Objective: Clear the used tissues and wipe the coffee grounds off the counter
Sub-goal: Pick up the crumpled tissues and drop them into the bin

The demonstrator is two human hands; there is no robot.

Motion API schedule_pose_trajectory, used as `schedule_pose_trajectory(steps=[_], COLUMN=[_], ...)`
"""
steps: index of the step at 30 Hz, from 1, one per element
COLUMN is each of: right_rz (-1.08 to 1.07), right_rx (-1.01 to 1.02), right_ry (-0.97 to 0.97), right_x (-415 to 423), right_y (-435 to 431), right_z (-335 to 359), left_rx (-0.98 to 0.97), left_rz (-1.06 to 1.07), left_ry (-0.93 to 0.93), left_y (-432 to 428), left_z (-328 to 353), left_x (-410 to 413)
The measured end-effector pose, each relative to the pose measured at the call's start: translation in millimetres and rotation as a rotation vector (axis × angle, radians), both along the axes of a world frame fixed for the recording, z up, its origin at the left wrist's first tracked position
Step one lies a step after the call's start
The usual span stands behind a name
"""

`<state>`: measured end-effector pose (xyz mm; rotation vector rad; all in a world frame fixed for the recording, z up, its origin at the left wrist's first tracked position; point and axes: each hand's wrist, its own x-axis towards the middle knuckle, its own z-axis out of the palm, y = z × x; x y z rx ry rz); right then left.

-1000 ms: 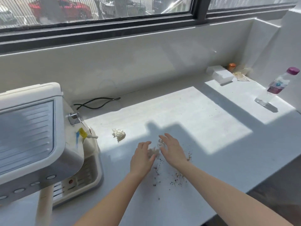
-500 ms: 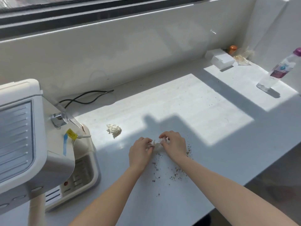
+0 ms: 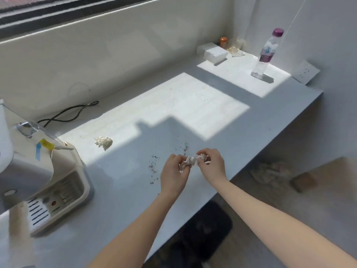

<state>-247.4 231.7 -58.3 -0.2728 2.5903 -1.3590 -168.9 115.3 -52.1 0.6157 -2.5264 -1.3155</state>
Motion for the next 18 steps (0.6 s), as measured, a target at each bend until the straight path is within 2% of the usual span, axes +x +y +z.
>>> schedule_pose_trajectory(steps=[8, 13, 18], right_rz=[-0.439, -0.491, -0.471], right_rx=[-0.139, -0.049, 0.070], right_ry=[-0.035, -0.212, -0.488], right_x=[73.1, 114.5, 147.7], right_y=[107.3, 160.3, 179.1], right_z=[-32.5, -97.6, -166.9], left_rx=[0.223, 0.307, 0.274], left_rz=[-0.222, -0.332, -0.275], left_ry=[-0.104, -0.444, -0.744], left_y=[119.0, 154.9, 150.7], left_z=[-40.5, -107.8, -169.3], left_x=[48.5, 77.5, 98.2])
